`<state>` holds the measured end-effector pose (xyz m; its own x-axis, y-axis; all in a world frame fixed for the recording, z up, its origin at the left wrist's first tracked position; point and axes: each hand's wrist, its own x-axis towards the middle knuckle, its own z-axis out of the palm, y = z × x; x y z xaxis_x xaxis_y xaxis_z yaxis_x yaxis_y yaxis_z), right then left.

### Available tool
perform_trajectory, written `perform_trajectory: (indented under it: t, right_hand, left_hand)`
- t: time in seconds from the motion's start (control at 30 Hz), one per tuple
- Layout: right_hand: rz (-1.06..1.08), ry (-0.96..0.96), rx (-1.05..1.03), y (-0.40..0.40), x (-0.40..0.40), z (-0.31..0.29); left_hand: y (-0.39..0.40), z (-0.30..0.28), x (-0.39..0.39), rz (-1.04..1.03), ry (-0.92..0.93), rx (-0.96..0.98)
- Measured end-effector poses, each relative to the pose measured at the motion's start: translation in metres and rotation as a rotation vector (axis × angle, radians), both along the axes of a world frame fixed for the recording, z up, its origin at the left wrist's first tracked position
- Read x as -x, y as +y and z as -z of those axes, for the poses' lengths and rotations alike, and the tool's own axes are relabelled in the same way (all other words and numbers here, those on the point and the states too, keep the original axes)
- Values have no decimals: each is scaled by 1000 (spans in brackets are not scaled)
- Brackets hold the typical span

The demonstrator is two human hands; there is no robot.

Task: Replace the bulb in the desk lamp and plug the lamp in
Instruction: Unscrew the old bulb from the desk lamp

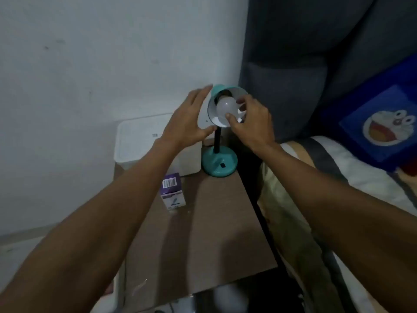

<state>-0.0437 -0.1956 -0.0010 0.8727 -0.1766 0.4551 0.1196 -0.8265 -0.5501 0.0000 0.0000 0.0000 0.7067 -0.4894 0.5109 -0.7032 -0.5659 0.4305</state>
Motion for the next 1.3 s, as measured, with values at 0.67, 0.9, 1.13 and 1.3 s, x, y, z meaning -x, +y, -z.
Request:
perform_trajectory:
  t: [0.67,0.9,1.13,1.3]
  right_hand:
    - [-69,4,148,18,-19,0]
    - [-52,-8,19,19,-21,0]
    - [-82,-68,57,25,-14,4]
    - [-45,-29,137,24,-14,3]
  left_hand:
    - [-10,10,-32,133,-62,-11]
    - [-10,10,-33,148,-53,3]
    - [-9,13,-34,133,-39,22]
    - [-10,15,-33,132,-34,49]
